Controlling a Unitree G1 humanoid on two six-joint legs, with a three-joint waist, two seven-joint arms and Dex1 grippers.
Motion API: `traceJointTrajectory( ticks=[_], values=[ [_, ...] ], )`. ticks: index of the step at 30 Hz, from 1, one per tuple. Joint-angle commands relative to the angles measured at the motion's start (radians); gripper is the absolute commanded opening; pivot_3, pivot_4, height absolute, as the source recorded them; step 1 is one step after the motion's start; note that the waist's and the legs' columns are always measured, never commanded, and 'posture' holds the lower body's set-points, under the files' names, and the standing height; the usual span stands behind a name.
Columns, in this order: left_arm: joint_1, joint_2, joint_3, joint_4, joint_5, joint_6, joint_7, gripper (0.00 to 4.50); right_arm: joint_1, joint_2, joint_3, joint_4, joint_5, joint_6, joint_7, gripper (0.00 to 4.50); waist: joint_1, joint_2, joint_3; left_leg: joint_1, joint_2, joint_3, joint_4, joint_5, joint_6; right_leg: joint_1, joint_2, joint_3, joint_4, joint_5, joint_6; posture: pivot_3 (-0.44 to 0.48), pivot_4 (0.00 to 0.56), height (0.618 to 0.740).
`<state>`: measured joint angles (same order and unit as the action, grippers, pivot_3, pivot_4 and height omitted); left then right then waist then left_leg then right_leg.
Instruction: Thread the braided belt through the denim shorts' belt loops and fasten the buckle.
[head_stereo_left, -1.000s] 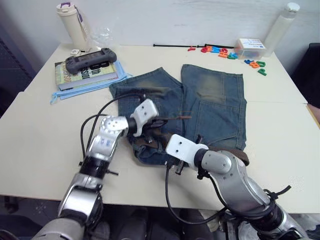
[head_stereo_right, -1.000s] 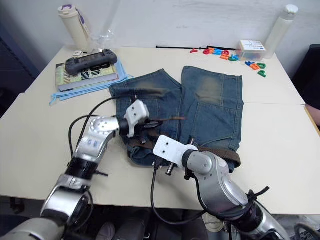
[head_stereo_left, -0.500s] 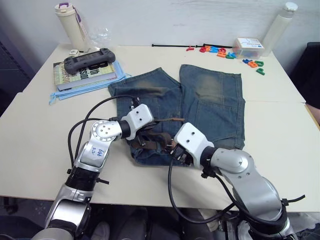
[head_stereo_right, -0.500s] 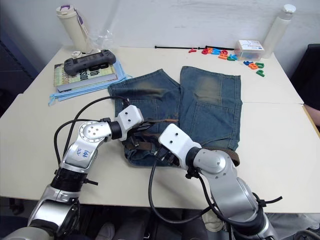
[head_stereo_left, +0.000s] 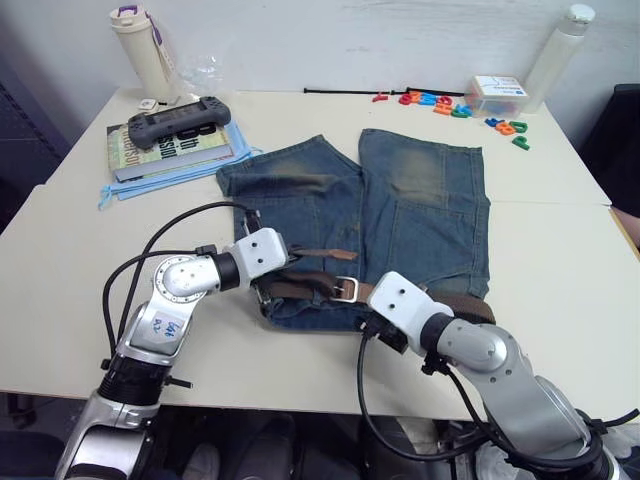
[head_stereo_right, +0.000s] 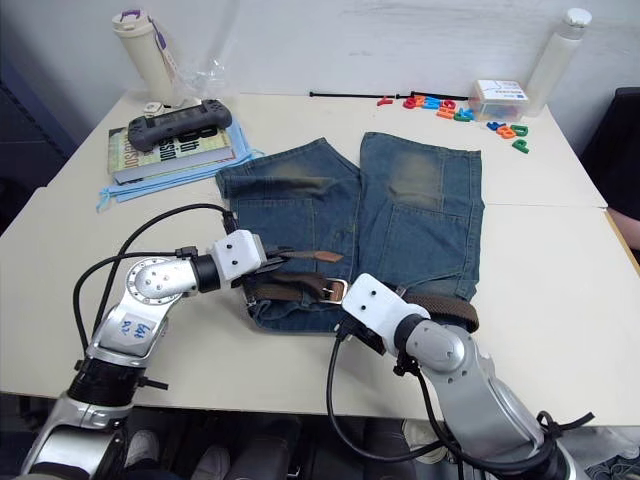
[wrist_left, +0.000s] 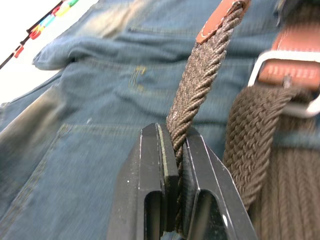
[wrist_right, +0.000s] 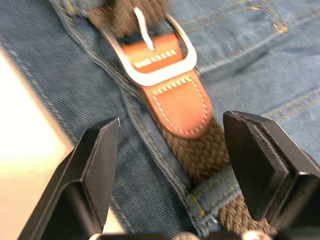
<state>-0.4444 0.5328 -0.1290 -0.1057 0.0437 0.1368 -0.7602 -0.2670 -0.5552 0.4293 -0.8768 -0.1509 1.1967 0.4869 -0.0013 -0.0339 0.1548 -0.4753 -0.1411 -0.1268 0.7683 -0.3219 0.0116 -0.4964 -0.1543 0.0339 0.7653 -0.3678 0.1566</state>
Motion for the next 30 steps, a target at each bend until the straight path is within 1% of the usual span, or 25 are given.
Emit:
traceJointTrajectory(
  ticks=[1,9,15,17,18,19,20,22,23,25,26,28,30],
  values=[
    [0.031,0.030,-0.008,-0.036,0.029,-0.010,0.006,0.00,-0.002,0.031,0.037,-0.095,-0.036,-0.031,-0.087,3.53,0.000,0.000,0.000,0.000,0.000,0.000,0.000,0.000,0.000,0.000,0.000,0.000,0.000,0.000,0.000,0.000,0.150,0.655],
    [0.052,0.031,-0.015,-0.050,0.030,0.015,0.007,0.00,-0.005,0.002,0.118,-0.074,-0.098,-0.055,-0.175,3.53,0.000,0.000,0.000,0.000,0.000,0.000,0.000,0.000,0.000,0.000,0.000,0.000,0.000,0.000,0.000,0.000,0.150,0.655],
    [0.053,0.041,-0.022,-0.049,0.047,0.032,0.004,0.00,-0.015,-0.011,0.179,-0.044,-0.145,-0.067,-0.209,3.53,0.000,0.000,0.000,0.000,0.000,0.000,0.000,0.000,0.000,0.000,0.000,0.000,0.000,0.000,0.000,0.000,0.150,0.655],
    [0.051,0.053,-0.032,-0.049,0.064,0.033,-0.001,0.00,-0.022,-0.009,0.193,-0.034,-0.156,-0.070,-0.215,3.16,-0.001,0.000,0.000,0.000,0.000,0.000,0.000,0.000,0.000,0.000,0.000,0.000,0.000,0.000,0.000,0.000,0.150,0.655],
    [0.049,0.060,-0.037,-0.049,0.072,0.032,-0.001,0.00,-0.025,-0.003,0.196,-0.030,-0.161,-0.071,-0.219,2.89,-0.001,0.000,0.000,0.000,0.000,0.000,0.000,0.000,0.000,0.000,0.001,0.000,0.000,0.000,0.000,0.000,0.150,0.655],
    [0.046,0.065,-0.041,-0.049,0.080,0.036,0.001,0.00,-0.028,0.000,0.199,-0.027,-0.167,-0.073,-0.221,2.45,-0.001,0.000,0.000,0.000,0.000,0.000,0.000,0.000,0.000,0.000,0.001,0.000,0.000,0.000,0.000,0.000,0.150,0.655],
    [0.045,0.067,-0.043,-0.050,0.084,0.038,0.003,0.00,-0.029,0.002,0.200,-0.026,-0.170,-0.073,-0.222,2.11,-0.001,0.000,0.000,0.000,0.000,0.000,0.000,0.000,0.000,0.000,0.001,0.000,0.000,0.000,0.000,0.000,0.150,0.655],
    [0.036,0.078,-0.055,-0.050,0.102,0.037,-0.001,0.00,-0.036,0.001,0.201,-0.021,-0.177,-0.075,-0.221,1.20,-0.001,0.000,0.000,0.000,0.000,0.000,0.000,0.000,0.000,0.000,0.001,0.000,0.000,0.000,0.000,0.000,0.150,0.655],
    [0.032,0.080,-0.058,-0.049,0.105,0.039,-0.001,0.00,-0.039,0.001,0.201,-0.019,-0.181,-0.075,-0.221,0.89,-0.001,0.000,0.000,0.000,0.000,0.000,0.000,0.000,0.000,0.000,0.001,0.000,0.000,0.000,0.000,0.000,0.150,0.655],
    [0.026,0.080,-0.060,-0.049,0.108,0.046,0.001,0.00,-0.046,0.001,0.202,-0.015,-0.192,-0.076,-0.224,0.12,0.000,0.000,0.000,0.000,0.000,0.000,0.000,0.000,0.000,0.000,0.001,0.000,0.000,0.000,0.000,0.000,0.150,0.655],
    [0.024,0.078,-0.060,-0.049,0.108,0.052,0.006,0.00,-0.052,-0.003,0.205,-0.013,-0.200,-0.080,-0.227,0.01,0.000,0.000,0.000,0.000,0.000,0.000,0.000,0.000,0.000,0.000,0.001,0.000,0.000,0.000,0.000,0.000,0.150,0.655],
    [0.020,0.077,-0.059,-0.047,0.109,0.060,0.010,0.00,-0.063,-0.013,0.215,-0.009,-0.224,-0.092,-0.231,0.01,0.000,0.000,0.000,0.000,0.000,0.000,0.000,0.000,0.000,0.000,0.001,0.000,0.000,0.000,0.000,0.000,0.150,0.655],
    [0.013,0.071,-0.053,-0.047,0.103,0.075,0.017,0.00,-0.089,-0.049,0.249,-0.002,-0.265,-0.121,-0.219,0.01,0.000,0.001,0.000,0.000,0.000,0.000,0.000,0.000,0.000,0.000,0.001,0.000,0.000,0.000,0.000,0.000,0.150,0.655]
  ],
)
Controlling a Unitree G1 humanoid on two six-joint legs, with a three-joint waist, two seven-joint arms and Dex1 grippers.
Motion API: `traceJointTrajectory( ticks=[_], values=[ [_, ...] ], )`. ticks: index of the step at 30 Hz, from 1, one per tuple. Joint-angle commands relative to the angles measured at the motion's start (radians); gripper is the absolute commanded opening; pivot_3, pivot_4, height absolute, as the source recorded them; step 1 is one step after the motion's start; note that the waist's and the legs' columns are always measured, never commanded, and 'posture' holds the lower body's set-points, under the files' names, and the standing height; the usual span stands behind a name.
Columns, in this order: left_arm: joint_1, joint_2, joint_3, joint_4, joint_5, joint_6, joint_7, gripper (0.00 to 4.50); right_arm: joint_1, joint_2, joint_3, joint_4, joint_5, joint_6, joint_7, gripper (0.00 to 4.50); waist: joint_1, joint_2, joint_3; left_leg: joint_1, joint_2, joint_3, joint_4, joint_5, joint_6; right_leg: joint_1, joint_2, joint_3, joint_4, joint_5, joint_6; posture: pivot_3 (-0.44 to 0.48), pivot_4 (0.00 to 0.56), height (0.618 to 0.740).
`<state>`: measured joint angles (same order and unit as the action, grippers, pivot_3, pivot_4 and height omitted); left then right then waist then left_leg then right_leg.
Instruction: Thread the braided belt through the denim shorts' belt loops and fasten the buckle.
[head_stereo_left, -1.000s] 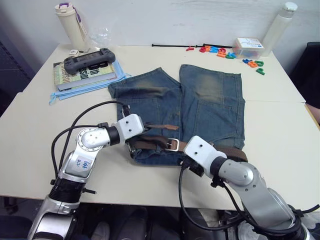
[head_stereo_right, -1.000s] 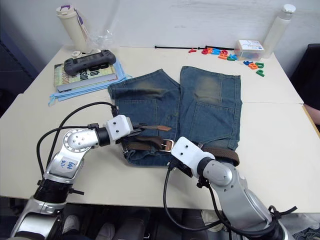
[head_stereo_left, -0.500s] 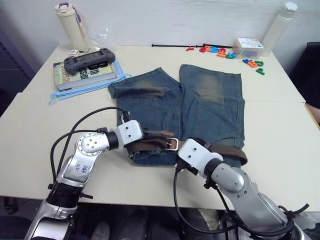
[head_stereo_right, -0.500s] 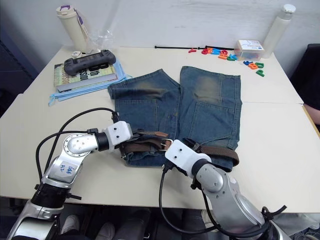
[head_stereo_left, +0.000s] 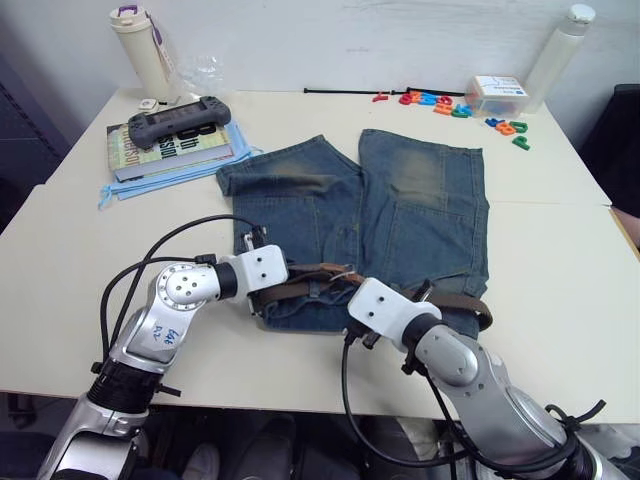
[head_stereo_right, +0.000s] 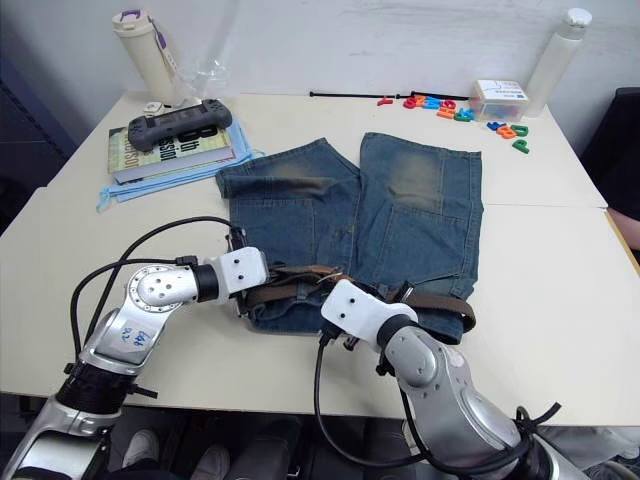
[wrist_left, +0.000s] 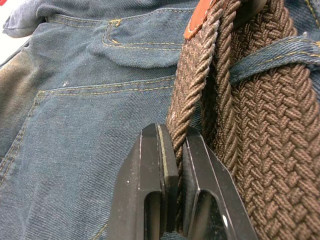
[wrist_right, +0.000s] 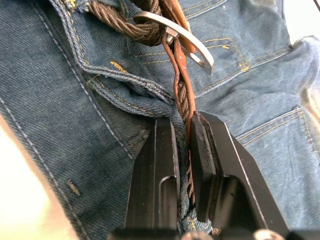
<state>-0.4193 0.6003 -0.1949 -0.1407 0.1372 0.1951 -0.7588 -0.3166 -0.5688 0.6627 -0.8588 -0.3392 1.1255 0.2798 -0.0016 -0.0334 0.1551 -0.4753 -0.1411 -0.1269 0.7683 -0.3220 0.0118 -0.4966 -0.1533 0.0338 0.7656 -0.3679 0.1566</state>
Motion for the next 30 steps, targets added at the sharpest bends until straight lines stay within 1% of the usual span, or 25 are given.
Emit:
traceJointTrajectory(
  ticks=[1,4,8,12,16,20,23,25,30],
  values=[
    [-0.016,0.001,0.014,-0.012,0.009,0.022,0.018,0.00,-0.052,-0.055,0.033,-0.016,-0.097,-0.069,-0.005,0.01,0.000,0.000,0.000,0.000,0.000,0.000,0.000,0.000,0.000,0.000,0.000,0.000,0.000,0.000,0.000,0.000,0.150,0.655],
    [-0.027,-0.002,0.016,-0.010,0.006,0.037,0.023,0.00,-0.091,-0.125,0.090,0.005,-0.176,-0.156,0.031,0.01,0.000,0.000,0.000,0.000,0.000,0.000,0.000,0.000,0.000,0.000,0.000,0.000,0.000,0.000,0.000,0.000,0.150,0.655],
    [-0.024,0.003,0.012,-0.021,0.000,0.046,0.013,0.00,-0.113,-0.146,0.108,0.046,-0.229,-0.205,0.059,0.01,0.000,0.000,0.000,0.000,0.000,0.000,0.000,0.000,0.000,0.000,0.000,-0.001,0.000,0.000,0.000,0.000,0.150,0.655],
    [-0.033,0.009,0.010,-0.027,0.001,0.053,0.007,0.00,-0.119,-0.133,0.115,0.085,-0.277,-0.242,0.096,0.01,0.000,0.000,0.000,0.000,0.000,0.000,0.000,0.000,0.000,0.000,0.000,0.000,0.000,0.000,0.000,0.000,0.150,0.655],
    [-0.050,0.034,-0.008,-0.022,0.025,0.021,-0.012,0.00,-0.115,-0.094,0.096,0.113,-0.319,-0.270,0.134,0.01,-0.001,0.000,0.000,0.000,0.000,0.000,0.000,0.000,0.000,-0.001,0.001,0.000,0.001,0.000,0.000,0.000,0.150,0.655],
    [-0.098,0.098,-0.044,0.015,0.076,-0.078,-0.055,0.00,-0.115,-0.069,0.080,0.131,-0.357,-0.295,0.173,0.01,-0.002,0.000,0.000,0.000,0.000,0.000,0.000,0.000,0.000,-0.001,0.002,0.000,0.001,0.000,0.000,0.000,0.150,0.655],
    [-0.142,0.127,-0.059,0.055,0.097,-0.145,-0.079,0.00,-0.109,-0.058,0.073,0.140,-0.380,-0.316,0.198,0.01,-0.002,0.000,0.000,-0.001,0.000,0.000,0.001,0.000,0.000,-0.001,0.002,0.000,0.001,0.000,0.000,0.000,0.150,0.655],
    [-0.167,0.128,-0.062,0.079,0.105,-0.172,-0.076,0.00,-0.103,-0.053,0.069,0.143,-0.395,-0.329,0.212,0.01,-0.001,0.000,0.000,-0.001,0.000,0.000,0.001,0.000,0.000,-0.002,0.002,0.000,0.001,0.000,0.000,0.000,0.150,0.655],
    [-0.202,0.093,-0.076,0.113,0.108,-0.206,-0.080,0.00,-0.085,-0.032,0.051,0.154,-0.432,-0.365,0.250,0.01,-0.002,0.000,0.000,-0.001,0.000,0.000,0.001,0.000,0.000,-0.002,0.002,0.000,0.001,0.000,0.000,0.000,0.150,0.655]
  ],
)
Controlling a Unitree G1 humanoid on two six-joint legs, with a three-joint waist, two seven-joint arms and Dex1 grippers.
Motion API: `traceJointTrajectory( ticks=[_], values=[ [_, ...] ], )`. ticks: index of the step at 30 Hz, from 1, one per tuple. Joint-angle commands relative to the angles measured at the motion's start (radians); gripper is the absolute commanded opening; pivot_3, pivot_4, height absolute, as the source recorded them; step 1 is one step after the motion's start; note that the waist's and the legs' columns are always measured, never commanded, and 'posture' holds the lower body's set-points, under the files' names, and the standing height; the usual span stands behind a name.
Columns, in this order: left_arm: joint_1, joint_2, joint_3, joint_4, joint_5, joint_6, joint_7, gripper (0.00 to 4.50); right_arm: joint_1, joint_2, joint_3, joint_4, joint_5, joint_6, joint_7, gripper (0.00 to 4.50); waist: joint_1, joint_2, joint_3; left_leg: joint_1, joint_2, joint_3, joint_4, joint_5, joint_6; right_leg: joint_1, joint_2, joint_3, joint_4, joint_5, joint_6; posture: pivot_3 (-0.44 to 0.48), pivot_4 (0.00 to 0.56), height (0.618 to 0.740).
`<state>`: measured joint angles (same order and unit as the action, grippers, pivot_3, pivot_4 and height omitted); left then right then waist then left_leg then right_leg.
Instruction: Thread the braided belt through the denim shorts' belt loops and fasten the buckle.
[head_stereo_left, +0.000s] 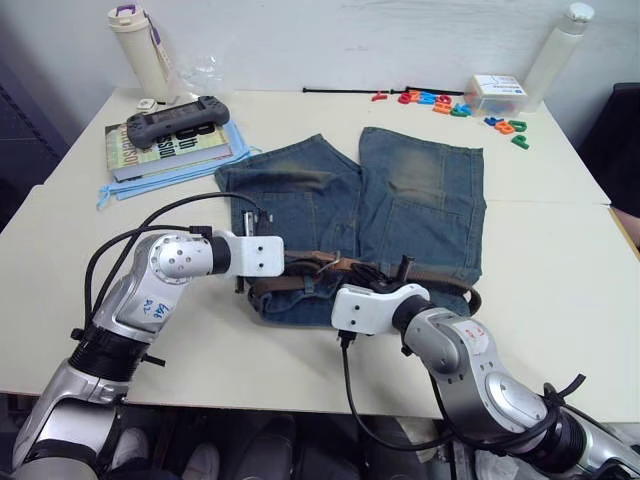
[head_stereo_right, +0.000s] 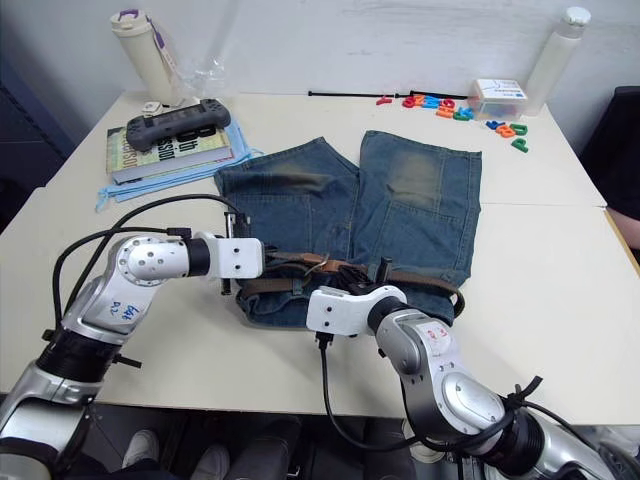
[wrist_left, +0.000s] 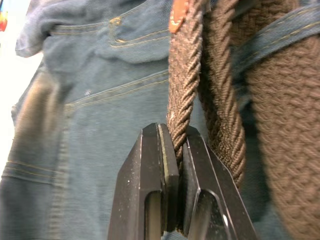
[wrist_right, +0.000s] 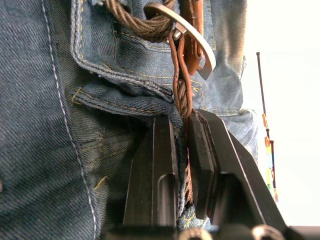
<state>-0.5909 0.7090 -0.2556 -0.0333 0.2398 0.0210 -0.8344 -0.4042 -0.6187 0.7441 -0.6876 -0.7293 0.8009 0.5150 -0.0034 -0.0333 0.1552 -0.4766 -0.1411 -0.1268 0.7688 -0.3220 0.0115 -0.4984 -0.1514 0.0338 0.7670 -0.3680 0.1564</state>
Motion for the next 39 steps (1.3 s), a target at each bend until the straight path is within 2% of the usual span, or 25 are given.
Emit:
traceJointTrajectory(
  ticks=[1,11,15,19,21,22,28,29,35,39],
  values=[
    [-0.035,-0.027,-0.022,0.009,0.009,-0.038,-0.004,0.00,0.006,0.022,-0.034,-0.015,-0.050,-0.047,0.022,0.01,0.000,0.000,0.000,0.000,0.000,0.000,0.000,0.000,0.000,0.000,0.000,0.000,0.000,0.000,0.000,0.000,0.150,0.655],
    [-0.037,-0.147,-0.081,-0.032,0.033,-0.008,-0.008,0.00,0.059,0.089,-0.084,0.000,-0.127,-0.108,0.093,0.01,0.001,0.000,0.000,0.000,0.000,0.000,0.001,0.000,0.000,0.000,0.001,0.000,0.001,0.000,0.000,0.000,0.150,0.655],
    [0.011,-0.226,-0.043,-0.068,-0.040,0.138,0.001,0.00,0.092,0.149,-0.114,-0.009,-0.120,-0.081,0.123,0.01,0.000,0.000,0.000,0.000,0.000,0.000,0.000,0.000,0.000,0.000,0.001,0.000,0.001,0.000,0.000,0.000,0.150,0.655],
    [0.030,-0.247,-0.042,-0.083,-0.041,0.186,0.001,0.00,0.125,0.207,-0.149,-0.024,-0.114,-0.054,0.149,0.01,-0.002,0.000,0.000,0.000,0.000,0.000,0.000,0.000,0.000,0.000,0.002,0.000,0.001,0.000,0.000,0.000,0.150,0.655],
    [0.033,-0.252,-0.046,-0.083,-0.042,0.197,0.006,0.00,0.138,0.215,-0.165,-0.031,-0.127,-0.048,0.163,1.02,-0.001,0.000,0.000,0.001,0.000,0.000,0.000,0.001,-0.001,0.000,0.002,0.000,0.001,0.000,0.000,0.000,0.150,0.655],
    [0.034,-0.253,-0.048,-0.083,-0.041,0.198,0.007,0.00,0.145,0.223,-0.180,-0.041,-0.125,-0.040,0.171,1.32,0.000,0.000,0.000,0.001,0.000,0.000,0.000,0.001,-0.001,0.000,0.002,0.000,0.001,0.000,0.000,0.000,0.150,0.655],
    [0.050,-0.241,-0.056,-0.080,-0.037,0.189,0.000,0.00,0.198,0.254,-0.284,-0.171,-0.077,0.065,0.281,3.99,0.001,0.000,0.000,0.001,0.000,0.000,0.000,0.000,-0.001,0.001,0.002,0.000,0.001,0.000,0.000,0.000,0.150,0.655],
    [0.052,-0.241,-0.056,-0.081,-0.038,0.190,0.000,0.00,0.203,0.243,-0.317,-0.204,-0.061,0.087,0.311,4.23,0.001,0.000,0.000,0.001,0.000,0.000,0.000,0.000,-0.001,0.001,0.002,0.000,0.001,0.000,0.000,0.000,0.150,0.655],
    [0.057,-0.240,-0.059,-0.087,-0.039,0.192,-0.005,0.00,0.144,0.252,-0.441,-0.301,0.024,0.182,0.393,4.23,0.001,0.000,0.000,0.001,0.000,0.000,0.000,0.000,-0.001,0.001,0.002,0.000,0.001,0.000,0.000,0.000,0.150,0.655],
    [0.059,-0.241,-0.064,-0.092,-0.040,0.192,-0.005,0.00,0.085,0.237,-0.451,-0.284,0.059,0.177,0.392,4.23,0.001,0.000,0.000,0.001,0.000,0.000,0.000,0.000,-0.001,0.001,0.000,0.000,0.001,0.000,0.000,0.000,0.150,0.655]
  ],
)
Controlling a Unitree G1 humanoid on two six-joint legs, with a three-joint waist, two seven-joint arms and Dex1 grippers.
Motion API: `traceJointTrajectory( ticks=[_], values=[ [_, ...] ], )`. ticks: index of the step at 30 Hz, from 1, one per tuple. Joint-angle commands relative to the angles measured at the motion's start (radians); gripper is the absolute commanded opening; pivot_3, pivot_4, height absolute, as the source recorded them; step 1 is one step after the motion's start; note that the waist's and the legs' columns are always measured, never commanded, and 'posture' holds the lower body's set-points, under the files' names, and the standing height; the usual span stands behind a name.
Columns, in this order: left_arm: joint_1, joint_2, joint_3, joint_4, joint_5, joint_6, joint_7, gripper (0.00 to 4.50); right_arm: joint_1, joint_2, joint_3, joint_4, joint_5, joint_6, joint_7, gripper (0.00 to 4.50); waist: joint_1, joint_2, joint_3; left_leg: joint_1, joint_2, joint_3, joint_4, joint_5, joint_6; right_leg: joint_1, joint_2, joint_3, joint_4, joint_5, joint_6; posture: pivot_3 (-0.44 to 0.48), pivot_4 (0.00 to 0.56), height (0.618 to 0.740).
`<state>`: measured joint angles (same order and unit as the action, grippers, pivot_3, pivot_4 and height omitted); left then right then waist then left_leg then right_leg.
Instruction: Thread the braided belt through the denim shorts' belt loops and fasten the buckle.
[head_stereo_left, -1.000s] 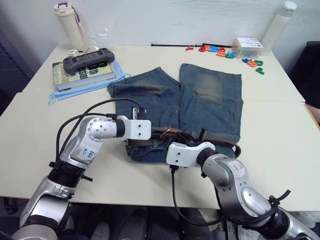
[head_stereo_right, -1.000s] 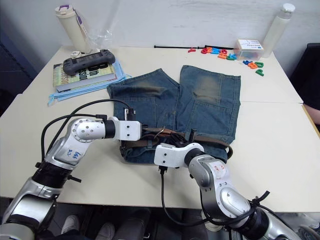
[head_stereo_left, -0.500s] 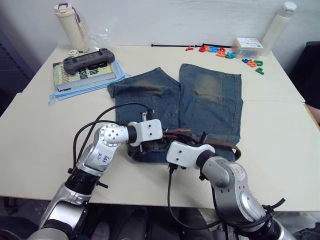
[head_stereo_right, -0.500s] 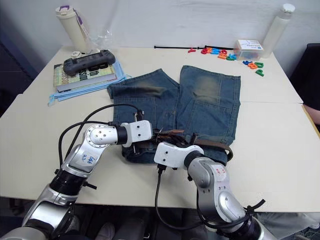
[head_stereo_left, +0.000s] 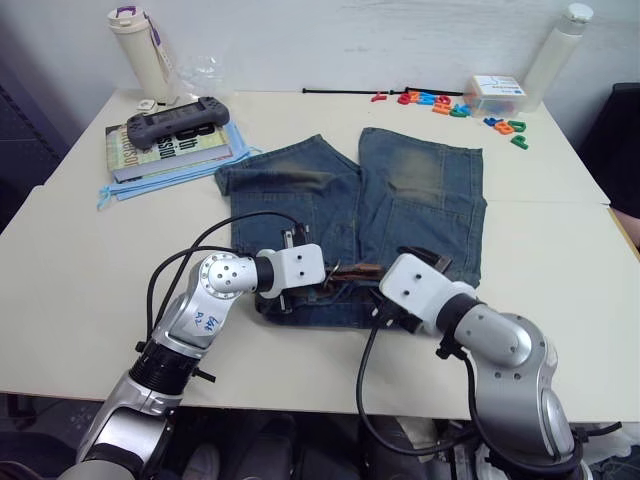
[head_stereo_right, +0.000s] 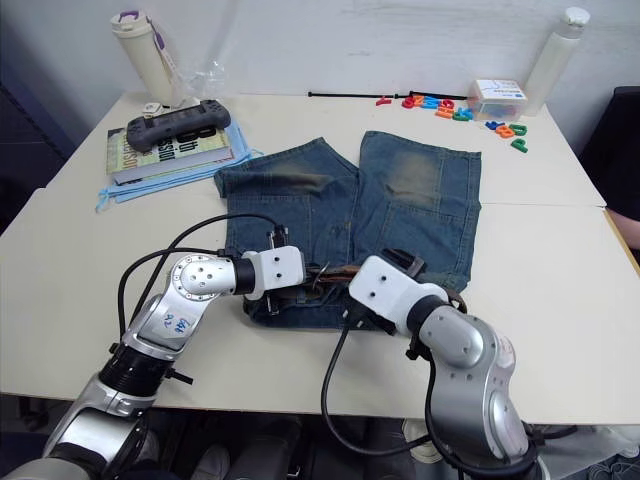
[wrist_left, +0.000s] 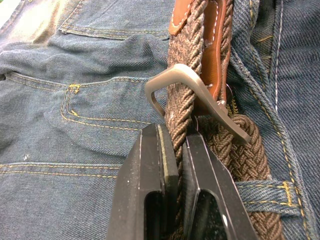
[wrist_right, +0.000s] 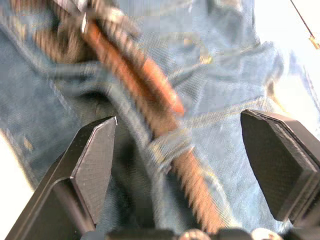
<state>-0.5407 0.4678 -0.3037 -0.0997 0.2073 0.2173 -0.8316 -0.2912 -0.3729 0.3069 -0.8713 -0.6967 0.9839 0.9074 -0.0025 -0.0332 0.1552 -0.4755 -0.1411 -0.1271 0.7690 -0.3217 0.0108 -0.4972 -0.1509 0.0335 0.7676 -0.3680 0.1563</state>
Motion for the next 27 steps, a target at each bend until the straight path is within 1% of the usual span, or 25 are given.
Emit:
traceJointTrajectory(
  ticks=[1,8,11,16,24,25,27],
  values=[
    [0.008,0.000,-0.019,-0.027,-0.007,-0.004,-0.007,0.00,-0.032,-0.029,0.000,-0.081,0.023,-0.033,-0.007,4.23,0.002,0.000,0.000,0.000,0.000,0.000,0.000,0.000,0.000,0.000,0.000,0.000,0.000,0.000,0.000,0.000,0.150,0.655],
    [0.009,-0.004,-0.024,-0.037,-0.008,0.004,-0.001,0.00,-0.020,-0.147,0.039,0.009,-0.007,-0.174,-0.062,4.23,0.002,0.000,0.000,0.000,0.000,0.000,0.000,0.000,0.001,0.000,-0.002,0.000,-0.001,0.000,0.000,0.000,0.150,0.655],
    [0.009,-0.007,-0.024,-0.039,-0.009,0.009,0.002,0.00,-0.008,-0.172,0.046,0.025,-0.009,-0.210,-0.076,4.23,0.002,0.000,0.000,0.000,0.000,0.000,0.000,0.000,0.001,0.000,-0.003,0.000,-0.001,0.000,0.000,0.000,0.150,0.655],
    [0.007,-0.011,-0.026,-0.039,-0.007,0.012,0.006,0.00,-0.003,-0.176,0.078,0.056,-0.032,-0.256,-0.092,4.23,0.002,0.000,0.000,0.000,0.000,0.000,0.000,0.000,0.001,0.000,-0.003,0.000,-0.001,0.000,0.000,0.000,0.150,0.655],
    [0.009,-0.008,-0.032,-0.036,-0.004,-0.001,0.010,0.00,-0.012,-0.131,0.124,0.108,-0.073,-0.283,-0.107,4.23,0.002,0.000,0.000,0.000,0.000,0.000,0.000,0.000,0.001,0.000,-0.002,0.000,-0.001,0.000,0.000,0.000,0.150,0.655],
    [0.008,-0.006,-0.033,-0.034,-0.002,-0.005,0.011,0.00,-0.011,-0.128,0.126,0.113,-0.076,-0.285,-0.108,4.00,0.002,0.000,0.000,0.000,0.000,0.000,0.000,0.000,0.001,0.000,-0.002,0.000,-0.001,0.000,0.000,0.000,0.150,0.655],
    [0.008,-0.005,-0.034,-0.033,-0.001,-0.010,0.012,0.00,-0.009,-0.123,0.127,0.120,-0.081,-0.290,-0.109,3.41,0.002,0.000,0.000,0.000,0.000,0.000,0.000,0.000,0.001,0.000,-0.001,0.000,-0.001,0.000,0.000,0.000,0.150,0.655]
  ],
)
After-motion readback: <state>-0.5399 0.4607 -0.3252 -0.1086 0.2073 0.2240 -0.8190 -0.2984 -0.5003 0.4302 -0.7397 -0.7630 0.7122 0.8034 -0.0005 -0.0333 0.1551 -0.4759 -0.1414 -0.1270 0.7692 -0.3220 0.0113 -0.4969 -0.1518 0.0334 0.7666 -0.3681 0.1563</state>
